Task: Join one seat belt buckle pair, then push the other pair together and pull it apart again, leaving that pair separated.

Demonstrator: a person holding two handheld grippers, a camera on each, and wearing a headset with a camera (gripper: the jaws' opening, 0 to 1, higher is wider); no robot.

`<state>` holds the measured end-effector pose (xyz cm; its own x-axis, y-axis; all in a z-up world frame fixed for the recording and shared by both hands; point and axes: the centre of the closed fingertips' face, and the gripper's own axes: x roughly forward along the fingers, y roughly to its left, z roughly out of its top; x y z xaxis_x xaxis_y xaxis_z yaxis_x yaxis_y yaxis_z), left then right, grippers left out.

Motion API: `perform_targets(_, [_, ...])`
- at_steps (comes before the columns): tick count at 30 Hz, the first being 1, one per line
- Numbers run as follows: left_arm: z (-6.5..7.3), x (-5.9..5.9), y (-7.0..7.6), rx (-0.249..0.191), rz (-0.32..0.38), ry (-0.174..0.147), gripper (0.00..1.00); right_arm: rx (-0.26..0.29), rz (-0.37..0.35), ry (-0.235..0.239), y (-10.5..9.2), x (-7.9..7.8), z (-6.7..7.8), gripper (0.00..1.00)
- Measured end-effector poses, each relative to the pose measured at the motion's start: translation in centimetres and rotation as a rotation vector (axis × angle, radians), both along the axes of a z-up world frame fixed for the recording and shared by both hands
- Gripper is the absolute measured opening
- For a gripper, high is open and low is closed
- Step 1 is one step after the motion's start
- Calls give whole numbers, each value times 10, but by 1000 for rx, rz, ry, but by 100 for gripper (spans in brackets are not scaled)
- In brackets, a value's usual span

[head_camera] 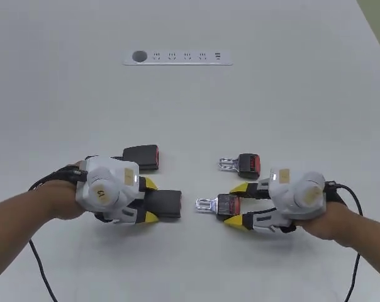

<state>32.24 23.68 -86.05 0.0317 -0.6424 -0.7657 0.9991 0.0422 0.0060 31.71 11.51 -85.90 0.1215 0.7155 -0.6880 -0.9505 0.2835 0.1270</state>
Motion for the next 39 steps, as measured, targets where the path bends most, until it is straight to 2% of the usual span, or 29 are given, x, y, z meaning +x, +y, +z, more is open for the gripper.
perform_targets(4, [0, 0, 0, 5, -3, -1, 34, 15, -15, 20, 11, 3, 2, 35])
perform_targets(16, [-1, 0, -1, 29, -36, 1, 34, 23, 32, 0, 45, 8, -1, 35])
perform_targets(17, [-1, -1, 0, 35, -48, -2, 34, 7, 60, -23, 44, 7, -1, 35])
perform_targets(19, [0, 0, 0, 29, -42, 1, 34, 10, 50, -3, 42, 7, -1, 35])
perform_targets(27, [0, -1, -1, 48, -61, -4, 34, -8, 54, 4, 48, 7, -2, 34])
perform_targets(35, [0, -1, 0, 53, -68, -1, 33, -4, 44, 7, 66, 8, -3, 34])
perform_targets(36, [0, 0, 1, 51, -67, 1, 33, -14, 63, 12, 65, 6, -3, 34])
perform_targets(39, [0, 0, 2, 51, -73, 2, 33, -11, 49, 13, 65, 6, -1, 34])
